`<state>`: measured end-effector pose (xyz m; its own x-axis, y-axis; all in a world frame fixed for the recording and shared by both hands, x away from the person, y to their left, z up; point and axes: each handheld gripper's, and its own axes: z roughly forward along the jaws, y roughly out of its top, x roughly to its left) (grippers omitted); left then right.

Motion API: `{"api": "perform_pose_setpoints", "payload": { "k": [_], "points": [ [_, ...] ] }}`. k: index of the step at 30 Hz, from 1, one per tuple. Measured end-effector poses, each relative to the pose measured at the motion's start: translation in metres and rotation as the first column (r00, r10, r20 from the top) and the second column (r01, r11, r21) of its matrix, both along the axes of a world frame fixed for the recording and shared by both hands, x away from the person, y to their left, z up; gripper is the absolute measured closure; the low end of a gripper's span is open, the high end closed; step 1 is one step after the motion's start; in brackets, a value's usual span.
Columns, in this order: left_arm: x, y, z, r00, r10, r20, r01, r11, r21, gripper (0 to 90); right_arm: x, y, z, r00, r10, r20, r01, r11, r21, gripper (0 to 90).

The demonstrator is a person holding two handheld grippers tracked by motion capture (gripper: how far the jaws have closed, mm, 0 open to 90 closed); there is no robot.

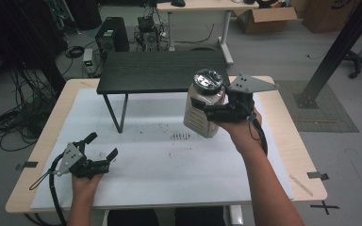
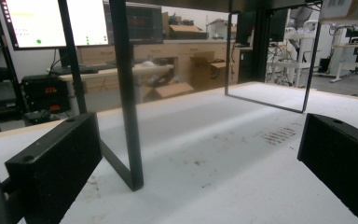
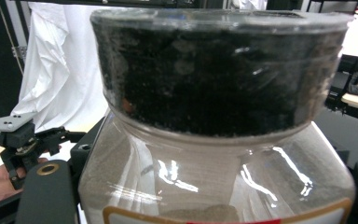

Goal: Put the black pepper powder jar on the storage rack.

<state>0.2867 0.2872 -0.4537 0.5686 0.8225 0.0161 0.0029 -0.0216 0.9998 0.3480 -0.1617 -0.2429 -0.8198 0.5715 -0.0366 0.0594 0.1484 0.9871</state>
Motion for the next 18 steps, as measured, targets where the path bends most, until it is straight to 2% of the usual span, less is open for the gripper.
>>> {"api": "perform_pose_setpoints", "payload": {
  "k": [5, 18],
  "points": [
    [0.000, 0.000, 0.000, 1.0000, 0.000, 0.001, 0.000, 1.0000, 0.000, 0.2, 0.005, 0.005, 0.016, 0.9997, 0.025, 0.006, -0.025, 1.000, -0.002, 22.7],
    [0.000, 0.000, 0.000, 1.0000, 0.000, 0.000, 0.000, 1.0000, -0.002, 0.2, 0.020, 0.011, 0.040, 0.9989, 0.047, -0.005, -0.047, 0.999, 0.027, 22.6]
  ]
}}
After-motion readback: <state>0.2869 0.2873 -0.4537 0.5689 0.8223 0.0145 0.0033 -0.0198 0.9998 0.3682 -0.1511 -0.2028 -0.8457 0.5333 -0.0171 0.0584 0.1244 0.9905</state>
